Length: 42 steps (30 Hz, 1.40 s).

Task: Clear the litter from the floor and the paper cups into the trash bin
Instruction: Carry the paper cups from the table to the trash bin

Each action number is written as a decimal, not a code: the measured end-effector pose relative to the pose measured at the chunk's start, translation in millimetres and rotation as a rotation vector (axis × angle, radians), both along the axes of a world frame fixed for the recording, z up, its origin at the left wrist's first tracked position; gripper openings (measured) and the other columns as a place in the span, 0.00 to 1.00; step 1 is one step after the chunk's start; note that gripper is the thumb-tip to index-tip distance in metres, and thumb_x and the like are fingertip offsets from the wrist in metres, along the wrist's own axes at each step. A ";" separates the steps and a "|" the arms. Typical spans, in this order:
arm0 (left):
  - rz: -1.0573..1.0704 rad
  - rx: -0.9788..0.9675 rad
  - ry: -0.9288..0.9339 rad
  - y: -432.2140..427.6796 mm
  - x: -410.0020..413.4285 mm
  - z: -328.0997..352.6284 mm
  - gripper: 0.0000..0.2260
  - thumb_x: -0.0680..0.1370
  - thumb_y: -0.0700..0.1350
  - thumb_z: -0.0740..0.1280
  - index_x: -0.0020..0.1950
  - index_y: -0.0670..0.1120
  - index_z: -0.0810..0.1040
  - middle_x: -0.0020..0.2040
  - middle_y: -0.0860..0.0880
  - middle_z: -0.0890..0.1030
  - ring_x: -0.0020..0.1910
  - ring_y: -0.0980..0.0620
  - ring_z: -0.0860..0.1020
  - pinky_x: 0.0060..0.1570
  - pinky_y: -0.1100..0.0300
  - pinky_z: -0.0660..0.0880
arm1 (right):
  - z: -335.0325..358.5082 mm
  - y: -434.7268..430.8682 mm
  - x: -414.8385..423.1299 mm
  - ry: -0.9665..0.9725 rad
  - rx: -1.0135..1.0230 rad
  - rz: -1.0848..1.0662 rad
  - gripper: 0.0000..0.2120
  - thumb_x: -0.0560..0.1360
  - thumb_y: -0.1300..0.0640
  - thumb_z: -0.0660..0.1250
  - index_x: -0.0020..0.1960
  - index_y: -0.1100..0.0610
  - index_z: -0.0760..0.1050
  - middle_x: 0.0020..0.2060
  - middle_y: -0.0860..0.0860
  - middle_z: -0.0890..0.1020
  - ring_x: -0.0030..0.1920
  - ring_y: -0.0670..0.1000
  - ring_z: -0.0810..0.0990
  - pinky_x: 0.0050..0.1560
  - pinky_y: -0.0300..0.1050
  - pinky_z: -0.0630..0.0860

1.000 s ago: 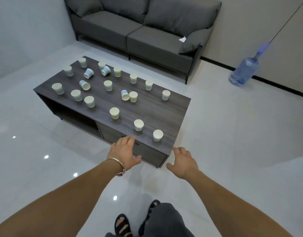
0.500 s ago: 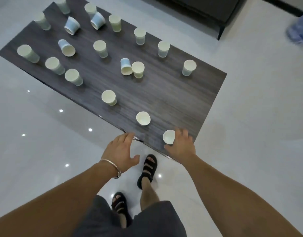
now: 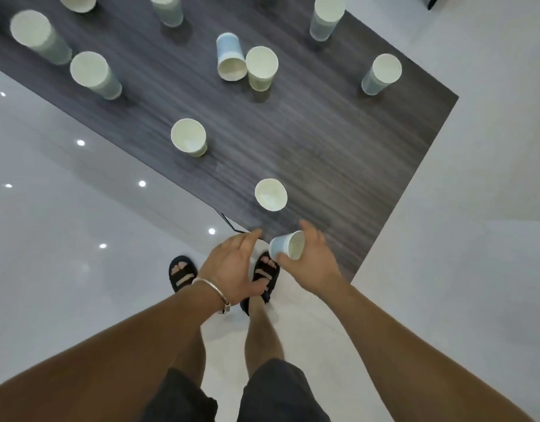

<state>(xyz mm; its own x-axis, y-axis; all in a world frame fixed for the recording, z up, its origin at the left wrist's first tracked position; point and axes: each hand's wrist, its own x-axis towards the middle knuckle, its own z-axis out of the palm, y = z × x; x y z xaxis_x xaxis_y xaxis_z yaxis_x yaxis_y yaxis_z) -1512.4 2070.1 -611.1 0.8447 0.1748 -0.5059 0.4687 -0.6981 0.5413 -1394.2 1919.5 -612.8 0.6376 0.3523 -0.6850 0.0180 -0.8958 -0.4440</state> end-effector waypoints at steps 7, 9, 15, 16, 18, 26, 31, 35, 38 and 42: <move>0.068 -0.110 -0.080 55.0 -32.9 21.6 0.37 0.61 0.56 0.72 0.69 0.53 0.67 0.59 0.55 0.76 0.57 0.55 0.74 0.52 0.67 0.68 | 47.0 75.6 -46.7 0.186 0.227 0.210 0.43 0.67 0.41 0.73 0.76 0.48 0.59 0.69 0.44 0.68 0.67 0.44 0.69 0.64 0.39 0.66; 0.135 -0.081 -0.074 68.9 -50.6 20.7 0.31 0.63 0.57 0.70 0.65 0.55 0.69 0.54 0.57 0.76 0.51 0.56 0.75 0.44 0.73 0.65 | 48.0 87.2 -46.1 0.214 0.228 0.245 0.45 0.66 0.37 0.72 0.77 0.47 0.57 0.68 0.42 0.68 0.66 0.44 0.70 0.65 0.43 0.69; 0.305 -0.032 0.008 92.5 -106.8 4.0 0.31 0.65 0.57 0.72 0.66 0.55 0.67 0.55 0.56 0.77 0.49 0.55 0.75 0.45 0.67 0.68 | 23.6 103.6 1.9 -0.494 0.103 0.329 0.34 0.71 0.46 0.70 0.73 0.55 0.65 0.67 0.54 0.69 0.66 0.56 0.67 0.64 0.54 0.70; 0.323 -0.023 0.019 92.9 -114.2 1.8 0.33 0.66 0.57 0.73 0.68 0.55 0.66 0.56 0.55 0.76 0.50 0.55 0.75 0.45 0.66 0.68 | 16.6 104.7 13.4 -0.543 0.009 0.344 0.36 0.71 0.46 0.71 0.74 0.54 0.62 0.69 0.55 0.66 0.67 0.58 0.65 0.64 0.55 0.69; 0.341 -0.013 0.034 90.7 -124.2 -1.5 0.36 0.66 0.55 0.72 0.72 0.57 0.61 0.58 0.54 0.75 0.50 0.52 0.77 0.44 0.64 0.70 | 1.4 106.0 31.4 -0.509 -0.168 0.377 0.41 0.70 0.45 0.72 0.77 0.48 0.55 0.73 0.55 0.59 0.70 0.60 0.60 0.64 0.58 0.68; 0.399 -0.065 0.011 79.9 -114.4 13.1 0.36 0.66 0.58 0.71 0.69 0.62 0.57 0.60 0.55 0.74 0.53 0.52 0.77 0.50 0.59 0.76 | -15.6 105.9 19.5 -0.253 -0.246 0.506 0.29 0.73 0.51 0.69 0.71 0.51 0.63 0.62 0.55 0.68 0.61 0.59 0.71 0.49 0.50 0.71; 0.297 0.002 -0.038 83.3 -83.8 48.5 0.36 0.64 0.58 0.74 0.69 0.56 0.63 0.58 0.53 0.77 0.54 0.53 0.75 0.50 0.61 0.74 | 27.6 81.9 6.3 -0.288 -0.171 0.470 0.29 0.73 0.50 0.66 0.72 0.49 0.61 0.64 0.52 0.67 0.61 0.57 0.70 0.51 0.51 0.72; 0.210 0.006 -0.131 83.4 -58.1 85.6 0.36 0.65 0.54 0.74 0.70 0.55 0.63 0.59 0.54 0.75 0.55 0.52 0.74 0.51 0.61 0.73 | 71.7 46.4 -5.1 -0.308 -0.178 0.345 0.28 0.72 0.49 0.66 0.69 0.50 0.62 0.62 0.52 0.68 0.59 0.56 0.70 0.49 0.47 0.70; 0.083 -0.015 -0.191 78.1 -43.2 112.0 0.33 0.65 0.52 0.72 0.67 0.60 0.62 0.58 0.57 0.74 0.55 0.52 0.75 0.50 0.60 0.74 | 110.2 15.0 -24.2 -0.341 -0.181 0.184 0.24 0.72 0.48 0.66 0.66 0.50 0.63 0.61 0.50 0.68 0.58 0.55 0.71 0.47 0.46 0.69; -0.196 -0.019 -0.261 64.6 -23.9 146.6 0.38 0.66 0.50 0.72 0.73 0.55 0.60 0.63 0.51 0.72 0.59 0.48 0.74 0.56 0.57 0.73 | 164.5 -27.3 -60.1 -0.450 -0.234 -0.015 0.23 0.73 0.46 0.66 0.64 0.51 0.64 0.61 0.51 0.69 0.58 0.55 0.72 0.50 0.47 0.71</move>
